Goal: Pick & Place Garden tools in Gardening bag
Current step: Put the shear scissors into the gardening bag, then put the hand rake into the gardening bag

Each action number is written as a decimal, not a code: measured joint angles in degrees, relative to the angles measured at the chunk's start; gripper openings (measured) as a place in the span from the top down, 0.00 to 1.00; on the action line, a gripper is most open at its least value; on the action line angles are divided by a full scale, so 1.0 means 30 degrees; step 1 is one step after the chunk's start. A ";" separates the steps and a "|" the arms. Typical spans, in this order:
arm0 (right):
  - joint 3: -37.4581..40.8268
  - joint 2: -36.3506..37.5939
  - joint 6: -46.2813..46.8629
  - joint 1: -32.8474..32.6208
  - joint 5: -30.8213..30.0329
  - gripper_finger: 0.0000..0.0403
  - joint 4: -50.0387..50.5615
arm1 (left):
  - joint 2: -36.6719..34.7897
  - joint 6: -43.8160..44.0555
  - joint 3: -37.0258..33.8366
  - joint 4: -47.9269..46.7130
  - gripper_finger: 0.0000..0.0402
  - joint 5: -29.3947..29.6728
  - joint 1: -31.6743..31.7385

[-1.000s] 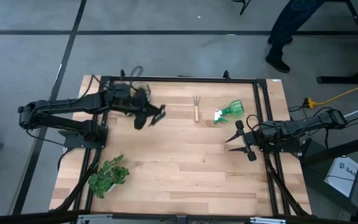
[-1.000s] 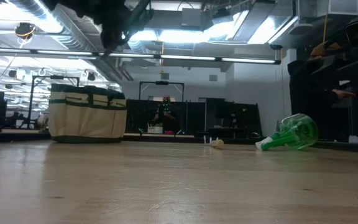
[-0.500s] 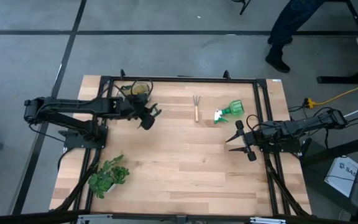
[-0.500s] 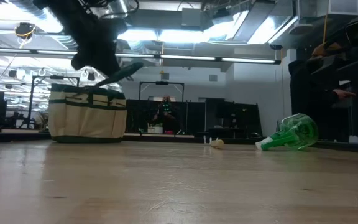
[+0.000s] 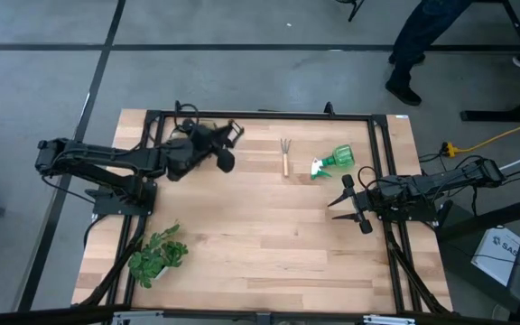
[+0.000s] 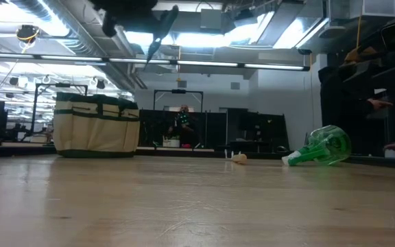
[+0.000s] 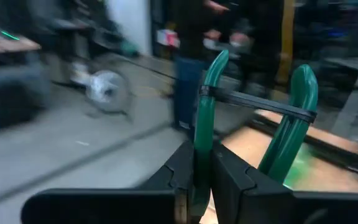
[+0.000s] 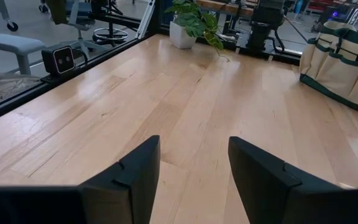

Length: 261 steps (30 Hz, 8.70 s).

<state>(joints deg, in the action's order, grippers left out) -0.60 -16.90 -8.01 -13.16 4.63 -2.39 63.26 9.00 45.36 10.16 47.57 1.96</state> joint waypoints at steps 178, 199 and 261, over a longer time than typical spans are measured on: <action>0.0000 0.0005 0.0000 -0.0002 0.0003 0.52 0.0007 | 0.4829 0.3478 0.2244 -0.4585 0.67 -1.2798 -0.3139; 0.0007 -0.0002 0.0960 -0.0003 -0.0040 0.52 -0.9028 | 0.3610 0.2744 0.2244 -0.7244 0.68 -0.8276 -0.5532; -1.3116 -2.8826 1.3854 0.6803 -0.8819 0.62 -0.4540 | -0.4481 0.1274 -0.4976 -0.4028 0.68 -0.5349 -0.5479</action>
<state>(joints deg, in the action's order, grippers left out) -39.95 -103.38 33.55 7.25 -21.82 -16.01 49.82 12.83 30.44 -1.92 31.53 -14.48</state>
